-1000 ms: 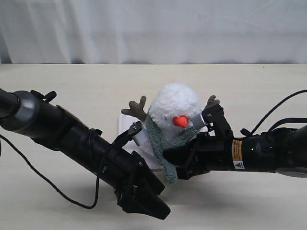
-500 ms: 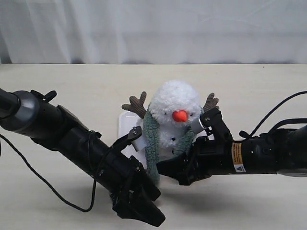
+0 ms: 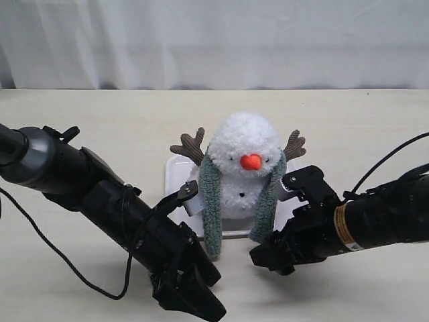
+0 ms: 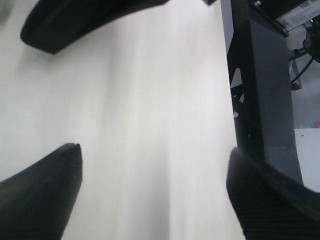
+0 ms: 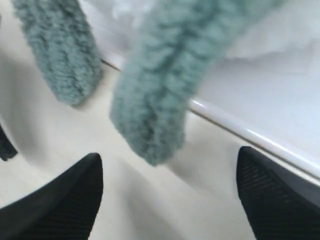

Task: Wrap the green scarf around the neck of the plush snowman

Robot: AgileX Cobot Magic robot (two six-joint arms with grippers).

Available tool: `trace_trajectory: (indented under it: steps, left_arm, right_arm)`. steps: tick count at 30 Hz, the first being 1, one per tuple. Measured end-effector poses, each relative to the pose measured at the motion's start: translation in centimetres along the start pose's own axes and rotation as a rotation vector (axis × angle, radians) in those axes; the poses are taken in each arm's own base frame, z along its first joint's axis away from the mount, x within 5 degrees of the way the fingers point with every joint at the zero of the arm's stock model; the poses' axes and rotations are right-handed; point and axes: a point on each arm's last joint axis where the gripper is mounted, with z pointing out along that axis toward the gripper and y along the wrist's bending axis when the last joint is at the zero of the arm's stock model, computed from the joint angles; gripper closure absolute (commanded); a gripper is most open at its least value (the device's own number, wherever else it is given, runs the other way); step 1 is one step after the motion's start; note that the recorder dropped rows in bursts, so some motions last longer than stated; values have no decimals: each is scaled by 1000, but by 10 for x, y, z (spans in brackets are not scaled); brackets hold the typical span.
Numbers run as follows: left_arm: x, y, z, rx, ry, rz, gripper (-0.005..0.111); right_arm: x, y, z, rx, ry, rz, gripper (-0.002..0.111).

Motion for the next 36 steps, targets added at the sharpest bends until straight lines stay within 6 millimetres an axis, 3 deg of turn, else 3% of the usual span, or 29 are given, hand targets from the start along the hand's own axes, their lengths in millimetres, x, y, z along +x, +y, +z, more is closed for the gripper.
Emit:
trace_trajectory:
  steps: [4,8,13,18,22,28,36]
  left_arm:
    - [0,0,0,0,2,-4,33]
    - [0,0,0,0,2,-30,39]
    - [0,0,0,0,2,-66,71]
    - [-1,0,-1,-2,-1,-144,107]
    - [-4,0,-13,-25,-25,-185,107]
    - [-17,-5,-53,-118,-115,-203,107]
    - [-47,-32,-102,-404,-242,-187,107]
  right_arm:
    - [-2,1,-12,37,12,-4,39]
    - [-4,6,-25,56,-9,-4,48]
    - [-5,14,-46,76,-72,-30,64]
    - [-2,16,-69,174,-148,-38,86]
    - [0,20,-85,218,-213,-43,104]
    - [2,31,-110,228,-332,-76,104]
    - [7,47,-146,248,-512,-108,104]
